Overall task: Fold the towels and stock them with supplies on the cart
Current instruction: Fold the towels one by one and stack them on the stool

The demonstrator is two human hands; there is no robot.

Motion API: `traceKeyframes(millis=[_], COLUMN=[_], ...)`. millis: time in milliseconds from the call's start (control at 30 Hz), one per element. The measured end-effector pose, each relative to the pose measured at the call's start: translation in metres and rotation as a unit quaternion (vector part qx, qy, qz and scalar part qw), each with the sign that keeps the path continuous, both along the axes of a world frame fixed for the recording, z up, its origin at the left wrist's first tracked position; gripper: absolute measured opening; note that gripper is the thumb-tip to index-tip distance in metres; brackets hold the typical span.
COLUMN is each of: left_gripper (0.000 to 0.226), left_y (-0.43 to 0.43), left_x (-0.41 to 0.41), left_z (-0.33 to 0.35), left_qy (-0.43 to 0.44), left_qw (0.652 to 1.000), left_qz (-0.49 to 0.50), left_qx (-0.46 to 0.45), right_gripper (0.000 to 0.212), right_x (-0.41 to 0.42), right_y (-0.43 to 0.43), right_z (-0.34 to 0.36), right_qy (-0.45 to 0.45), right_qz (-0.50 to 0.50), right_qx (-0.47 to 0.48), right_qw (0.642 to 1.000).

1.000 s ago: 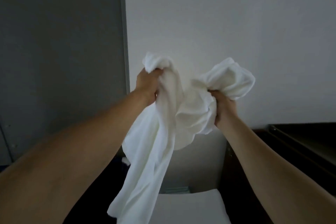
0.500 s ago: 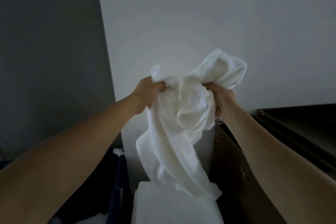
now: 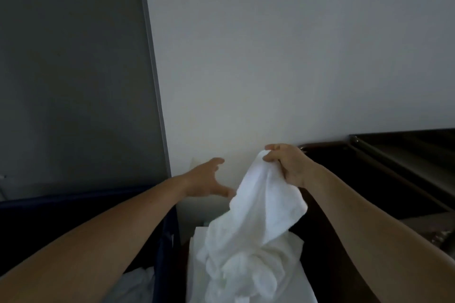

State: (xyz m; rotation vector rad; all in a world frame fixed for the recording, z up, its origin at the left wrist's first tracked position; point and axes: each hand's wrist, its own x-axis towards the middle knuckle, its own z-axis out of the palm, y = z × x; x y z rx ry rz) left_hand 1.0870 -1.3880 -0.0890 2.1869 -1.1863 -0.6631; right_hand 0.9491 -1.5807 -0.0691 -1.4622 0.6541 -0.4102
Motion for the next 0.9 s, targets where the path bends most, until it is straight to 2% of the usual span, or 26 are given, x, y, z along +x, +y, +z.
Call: traceKeyframes(millis=[67, 133, 233, 267, 300, 333, 367, 400, 500, 567, 633, 700, 767, 800, 833, 900], left_gripper=[0.126, 0.132, 0.132, 0.123, 0.101, 0.066, 0.033, 0.017, 0.025, 0.036, 0.036, 0.033, 0.032, 0.032, 0.034, 0.038], left_y=[0.004, 0.003, -0.004, -0.006, -0.007, -0.007, -0.006, -0.005, 0.0, 0.0, -0.002, -0.006, -0.009, -0.009, -0.009, -0.007], left_x=[-0.01, -0.029, -0.056, -0.061, -0.062, -0.061, -0.058, -0.054, -0.039, -0.036, -0.034, -0.034, -0.036, -0.036, -0.035, -0.033], left_z=[0.006, 0.005, 0.001, 0.002, 0.005, 0.011, 0.019, 0.029, 0.059, 0.075, 0.086, 0.094, 0.098, 0.098, 0.097, 0.094], left_qy=[0.007, -0.015, -0.079, -0.11, -0.129, -0.135, -0.13, -0.116, -0.069, -0.046, -0.044, -0.064, -0.076, -0.074, -0.07, -0.066], left_qw=[0.998, 0.994, 0.983, 0.979, 0.973, 0.963, 0.954, 0.948, 0.948, 0.951, 0.957, 0.966, 0.969, 0.968, 0.966, 0.964], left_qz=[-0.045, -0.091, -0.088, -0.055, -0.018, 0.022, 0.062, 0.095, 0.129, 0.133, 0.12, 0.088, 0.067, 0.067, 0.073, 0.091], left_qx=[-0.031, -0.06, -0.14, -0.162, -0.192, -0.233, -0.262, -0.279, -0.281, -0.275, -0.259, -0.235, -0.227, -0.232, -0.238, -0.241], right_gripper=[0.014, 0.007, 0.015, 0.012, 0.008, 0.006, 0.006, 0.006, 0.004, 0.02, 0.034, 0.048, 0.068, 0.066, 0.052, 0.03], right_x=[0.0, 0.002, 0.002, 0.001, 0.001, -0.001, -0.003, -0.006, -0.017, -0.019, -0.019, -0.023, -0.022, -0.021, -0.019, -0.02], right_y=[0.01, 0.017, 0.026, 0.03, 0.033, 0.037, 0.038, 0.039, 0.04, 0.037, 0.039, 0.047, 0.051, 0.051, 0.049, 0.047], right_z=[0.017, 0.033, 0.055, 0.06, 0.065, 0.069, 0.071, 0.072, 0.067, 0.059, 0.052, 0.05, 0.046, 0.043, 0.039, 0.037], right_qy=[-0.049, -0.106, -0.138, -0.138, -0.146, -0.156, -0.158, -0.149, -0.036, 0.054, 0.005, -0.066, -0.025, 0.01, 0.03, 0.027], right_qz=[-0.02, -0.063, -0.071, -0.069, -0.072, -0.08, -0.091, -0.095, -0.075, -0.073, -0.075, -0.005, 0.081, 0.09, 0.069, -0.004], right_qx=[0.099, 0.167, 0.183, 0.17, 0.163, 0.151, 0.127, 0.092, -0.047, -0.202, -0.33, -0.391, -0.426, -0.456, -0.483, -0.485], right_qw=[0.994, 0.978, 0.971, 0.973, 0.973, 0.973, 0.975, 0.98, 0.995, 0.975, 0.941, 0.918, 0.901, 0.885, 0.872, 0.874])
